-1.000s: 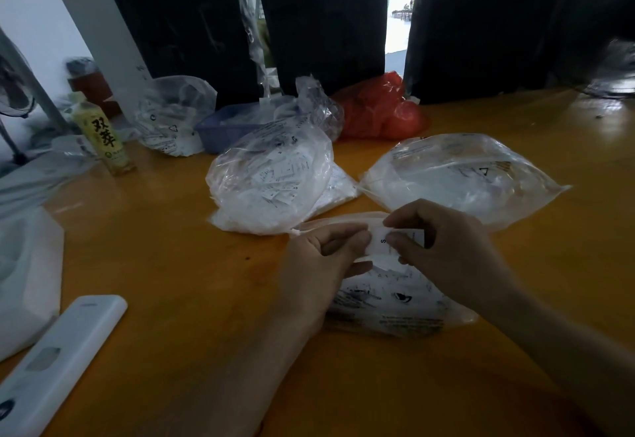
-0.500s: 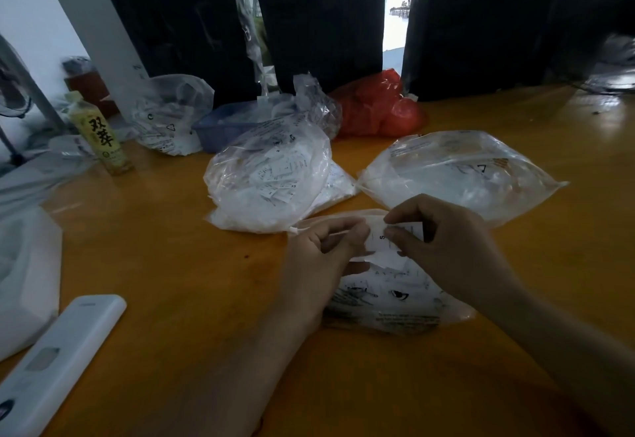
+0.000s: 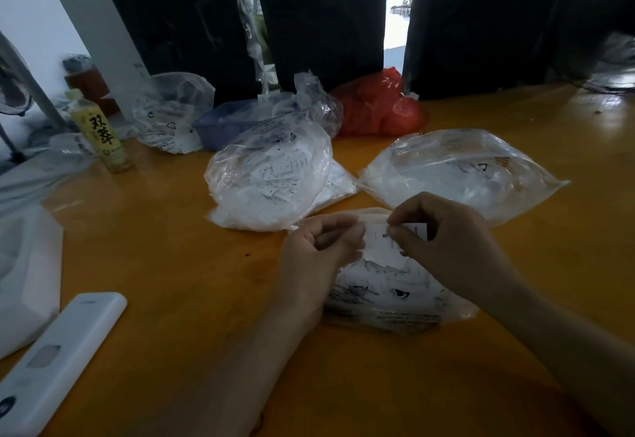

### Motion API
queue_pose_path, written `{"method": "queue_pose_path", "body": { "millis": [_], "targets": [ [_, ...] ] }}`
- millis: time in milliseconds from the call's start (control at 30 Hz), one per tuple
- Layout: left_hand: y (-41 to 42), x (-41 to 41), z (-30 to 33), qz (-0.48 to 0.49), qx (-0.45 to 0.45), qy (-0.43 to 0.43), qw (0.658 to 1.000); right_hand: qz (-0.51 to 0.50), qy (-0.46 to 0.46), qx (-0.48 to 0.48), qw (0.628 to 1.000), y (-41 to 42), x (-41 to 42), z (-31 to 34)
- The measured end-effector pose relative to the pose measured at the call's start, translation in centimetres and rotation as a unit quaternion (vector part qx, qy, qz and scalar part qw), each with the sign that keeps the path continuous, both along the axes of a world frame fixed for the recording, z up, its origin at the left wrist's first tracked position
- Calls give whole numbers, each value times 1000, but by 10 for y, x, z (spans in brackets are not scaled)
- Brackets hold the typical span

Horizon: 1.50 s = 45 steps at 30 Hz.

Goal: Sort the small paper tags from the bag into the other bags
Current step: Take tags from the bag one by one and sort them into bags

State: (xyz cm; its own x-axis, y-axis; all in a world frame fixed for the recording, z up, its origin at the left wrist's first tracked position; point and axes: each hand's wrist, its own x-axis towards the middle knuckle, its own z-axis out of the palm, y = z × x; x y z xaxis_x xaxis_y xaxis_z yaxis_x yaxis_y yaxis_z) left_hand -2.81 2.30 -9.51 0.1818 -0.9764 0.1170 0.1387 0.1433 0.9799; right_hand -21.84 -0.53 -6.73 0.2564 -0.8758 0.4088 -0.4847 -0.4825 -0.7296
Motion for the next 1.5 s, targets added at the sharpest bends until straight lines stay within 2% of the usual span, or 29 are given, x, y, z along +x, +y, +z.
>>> {"method": "queue_pose_path", "body": {
  "millis": [367,667,933,1267,1500],
  "targets": [
    [-2,0,-2,13,-11,-1,1000,13,28,17,999,-1,0,1],
    [-1,-1,0,14,-14,-15,1000,29,11,40,999,0,0,2],
    [1,-2,0,2,-25,-15,1000,-7,-5,35,999,-2,0,0],
    [-1,0,-5,2,-17,-45,999,-21,-10,41,999,-1,0,0],
    [-2,1,-5,6,-7,-66,998,9,5,58,998,-2,0,-2]
  ]
}}
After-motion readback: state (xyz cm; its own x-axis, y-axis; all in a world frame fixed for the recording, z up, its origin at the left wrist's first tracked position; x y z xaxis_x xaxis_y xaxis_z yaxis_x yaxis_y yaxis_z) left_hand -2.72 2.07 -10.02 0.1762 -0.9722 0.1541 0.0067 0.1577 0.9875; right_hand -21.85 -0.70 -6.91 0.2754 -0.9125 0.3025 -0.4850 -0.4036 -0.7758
